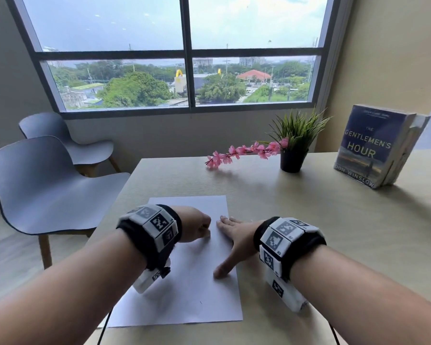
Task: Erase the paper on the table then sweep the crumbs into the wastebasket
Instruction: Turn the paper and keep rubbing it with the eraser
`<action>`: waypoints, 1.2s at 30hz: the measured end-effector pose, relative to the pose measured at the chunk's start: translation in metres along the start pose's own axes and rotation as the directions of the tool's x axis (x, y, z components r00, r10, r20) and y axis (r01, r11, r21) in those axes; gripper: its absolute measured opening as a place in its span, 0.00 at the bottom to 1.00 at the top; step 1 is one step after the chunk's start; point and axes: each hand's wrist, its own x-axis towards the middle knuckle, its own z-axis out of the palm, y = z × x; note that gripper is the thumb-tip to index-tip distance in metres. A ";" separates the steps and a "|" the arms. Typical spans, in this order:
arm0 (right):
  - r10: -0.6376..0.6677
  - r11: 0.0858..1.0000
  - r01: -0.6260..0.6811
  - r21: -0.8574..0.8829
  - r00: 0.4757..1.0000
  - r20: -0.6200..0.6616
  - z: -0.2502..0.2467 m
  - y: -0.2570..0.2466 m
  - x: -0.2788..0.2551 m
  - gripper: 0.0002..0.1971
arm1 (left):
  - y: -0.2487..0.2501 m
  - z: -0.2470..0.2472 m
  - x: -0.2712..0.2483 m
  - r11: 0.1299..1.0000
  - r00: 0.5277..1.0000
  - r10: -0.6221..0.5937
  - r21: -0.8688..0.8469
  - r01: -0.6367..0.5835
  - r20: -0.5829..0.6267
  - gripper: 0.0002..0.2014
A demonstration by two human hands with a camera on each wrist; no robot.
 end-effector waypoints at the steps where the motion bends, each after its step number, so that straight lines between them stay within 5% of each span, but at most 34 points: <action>1: 0.000 1.000 0.000 -0.001 1.000 -0.001 0.000 0.000 0.000 0.64 | 0.003 0.000 -0.001 1.000 1.000 0.014 0.025 -0.014 0.000 0.17; 36: 0.008 1.000 -0.008 0.008 1.000 -0.006 -0.001 -0.001 -0.001 0.65 | 0.009 0.002 -0.026 0.994 0.994 0.068 0.077 -0.074 0.080 0.18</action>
